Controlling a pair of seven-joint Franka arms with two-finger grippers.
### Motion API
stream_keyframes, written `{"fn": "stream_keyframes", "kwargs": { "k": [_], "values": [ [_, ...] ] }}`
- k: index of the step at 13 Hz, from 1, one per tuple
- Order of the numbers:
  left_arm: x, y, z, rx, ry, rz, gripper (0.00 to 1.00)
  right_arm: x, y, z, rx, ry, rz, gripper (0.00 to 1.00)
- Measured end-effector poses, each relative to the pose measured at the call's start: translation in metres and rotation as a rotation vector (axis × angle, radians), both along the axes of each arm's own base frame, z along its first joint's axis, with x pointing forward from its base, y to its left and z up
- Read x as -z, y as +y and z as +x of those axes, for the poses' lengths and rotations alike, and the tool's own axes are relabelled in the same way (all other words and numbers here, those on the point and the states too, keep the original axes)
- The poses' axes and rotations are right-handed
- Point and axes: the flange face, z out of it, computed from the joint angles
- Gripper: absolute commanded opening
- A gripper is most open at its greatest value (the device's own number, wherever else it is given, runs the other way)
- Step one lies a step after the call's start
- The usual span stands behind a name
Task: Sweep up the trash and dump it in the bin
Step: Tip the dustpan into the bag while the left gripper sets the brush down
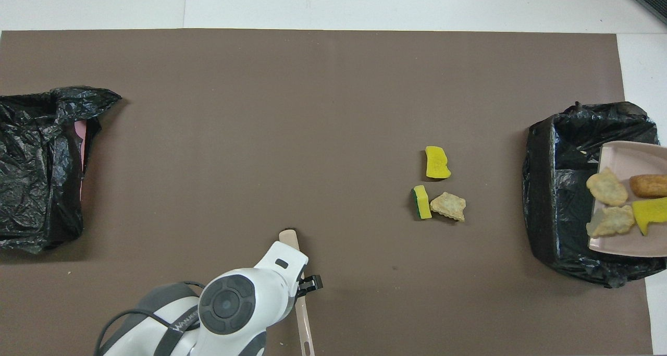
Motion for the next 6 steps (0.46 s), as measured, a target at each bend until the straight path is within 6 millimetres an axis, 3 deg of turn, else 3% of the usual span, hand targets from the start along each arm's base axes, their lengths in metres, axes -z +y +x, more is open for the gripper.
{"fn": "stream_keyframes", "kwargs": {
  "k": [2, 6],
  "values": [
    [-0.024, 0.024, 0.043, -0.010, -0.051, 0.007, 1.00, 0.011, 0.003, 0.000, -0.053, 0.042, -0.037, 0.00],
    [-0.060, 0.087, 0.119, 0.059, -0.146, -0.027, 1.00, -0.001, 0.026, 0.012, -0.161, 0.079, -0.143, 0.00]
  ]
}}
